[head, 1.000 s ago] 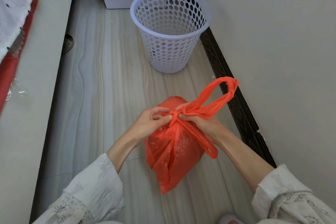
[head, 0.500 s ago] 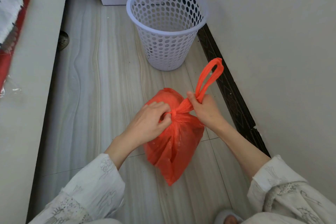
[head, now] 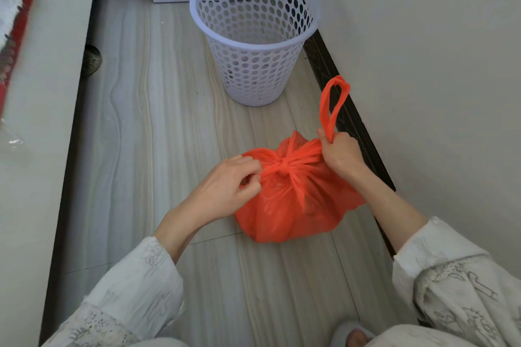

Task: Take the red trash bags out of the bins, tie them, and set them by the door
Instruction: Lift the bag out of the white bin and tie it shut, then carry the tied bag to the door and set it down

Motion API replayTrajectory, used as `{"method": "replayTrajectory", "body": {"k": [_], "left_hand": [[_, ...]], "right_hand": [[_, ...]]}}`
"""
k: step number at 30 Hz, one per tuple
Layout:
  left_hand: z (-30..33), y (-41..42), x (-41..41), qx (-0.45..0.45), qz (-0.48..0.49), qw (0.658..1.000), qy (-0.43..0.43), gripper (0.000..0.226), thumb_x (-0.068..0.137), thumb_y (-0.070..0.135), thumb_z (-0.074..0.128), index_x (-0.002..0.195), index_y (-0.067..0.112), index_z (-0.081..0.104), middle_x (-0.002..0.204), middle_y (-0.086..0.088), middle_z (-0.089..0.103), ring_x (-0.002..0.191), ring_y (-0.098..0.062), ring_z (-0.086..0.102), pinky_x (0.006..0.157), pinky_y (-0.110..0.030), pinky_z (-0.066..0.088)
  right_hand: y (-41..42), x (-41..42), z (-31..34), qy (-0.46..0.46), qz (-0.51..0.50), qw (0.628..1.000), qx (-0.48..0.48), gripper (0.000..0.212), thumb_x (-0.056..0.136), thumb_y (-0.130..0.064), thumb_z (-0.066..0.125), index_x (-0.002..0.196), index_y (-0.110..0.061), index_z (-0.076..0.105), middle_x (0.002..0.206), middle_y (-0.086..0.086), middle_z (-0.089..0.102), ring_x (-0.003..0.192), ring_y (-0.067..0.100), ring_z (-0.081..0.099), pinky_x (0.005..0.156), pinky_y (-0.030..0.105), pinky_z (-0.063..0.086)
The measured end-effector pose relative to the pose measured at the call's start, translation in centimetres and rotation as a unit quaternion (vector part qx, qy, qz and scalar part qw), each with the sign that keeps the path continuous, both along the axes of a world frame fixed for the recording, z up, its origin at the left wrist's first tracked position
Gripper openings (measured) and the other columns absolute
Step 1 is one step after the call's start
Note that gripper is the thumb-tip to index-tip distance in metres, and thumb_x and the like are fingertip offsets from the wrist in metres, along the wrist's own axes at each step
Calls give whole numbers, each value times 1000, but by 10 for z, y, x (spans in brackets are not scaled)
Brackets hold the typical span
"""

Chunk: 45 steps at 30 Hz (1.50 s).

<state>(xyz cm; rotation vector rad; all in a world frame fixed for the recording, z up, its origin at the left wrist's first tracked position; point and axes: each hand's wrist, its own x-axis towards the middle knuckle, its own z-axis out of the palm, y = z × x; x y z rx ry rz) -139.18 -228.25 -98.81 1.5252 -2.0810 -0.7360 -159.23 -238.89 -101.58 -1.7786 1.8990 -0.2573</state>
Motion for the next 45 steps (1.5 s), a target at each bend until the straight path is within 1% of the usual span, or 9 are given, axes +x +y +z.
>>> {"method": "replayTrajectory", "body": {"k": [6,10,13,18,24,33,36,41,45], "left_hand": [[11,-11,8,45,22,999,21,14,81,10,50,70,3,55,63,4,43,62,-5,36,60,-17,25],[44,-11,22,120,78,990,15,14,80,8,57,68,15,52,58,11,42,55,-3,40,56,-15,27],[85,3,28,183,137,973,21,13,78,11,59,68,16,54,59,11,45,57,-7,43,56,-17,29],[183,37,43,251,215,942,59,13,79,13,61,69,20,55,56,13,45,53,-2,42,55,-19,28],[353,89,68,284,284,910,107,17,82,19,62,68,28,55,63,14,52,59,-3,49,60,-15,36],[570,201,71,247,403,868,152,9,85,14,60,90,8,65,80,-1,61,73,-13,54,62,-7,37],[609,238,65,215,476,837,162,7,85,14,60,87,10,66,79,-1,64,73,-12,56,60,-3,36],[659,320,37,154,604,756,202,12,87,16,55,81,22,63,77,14,62,67,3,54,62,-4,40],[690,405,3,128,694,674,218,16,88,23,53,75,30,61,73,20,61,71,2,57,61,-7,38]], "right_hand": [[-7,-6,24,-34,-9,998,55,50,97,-39,36,105,1,64,111,25,64,106,40,57,89,40,44],[-3,4,83,-94,22,986,134,44,97,-35,36,75,-6,61,78,16,62,62,25,56,60,28,41],[12,23,142,-144,40,967,208,42,97,-33,39,96,2,62,82,19,60,59,21,56,46,20,44],[37,60,263,-215,65,934,277,33,95,-28,45,93,1,62,68,13,62,55,16,61,43,15,46],[67,95,432,-164,148,931,290,44,95,-32,44,89,7,64,86,23,71,76,31,70,81,39,52],[134,148,650,-93,351,885,292,42,95,-32,41,85,2,63,86,21,71,71,24,66,76,35,51],[163,167,691,-78,436,860,253,42,95,-35,41,61,-15,57,72,12,68,61,16,59,69,29,46],[224,188,736,-80,548,793,255,50,92,-48,39,55,-21,60,73,12,72,72,28,67,68,35,51],[290,199,765,-63,642,721,251,49,88,-54,39,54,-28,63,64,2,72,67,17,67,62,27,47]]}}
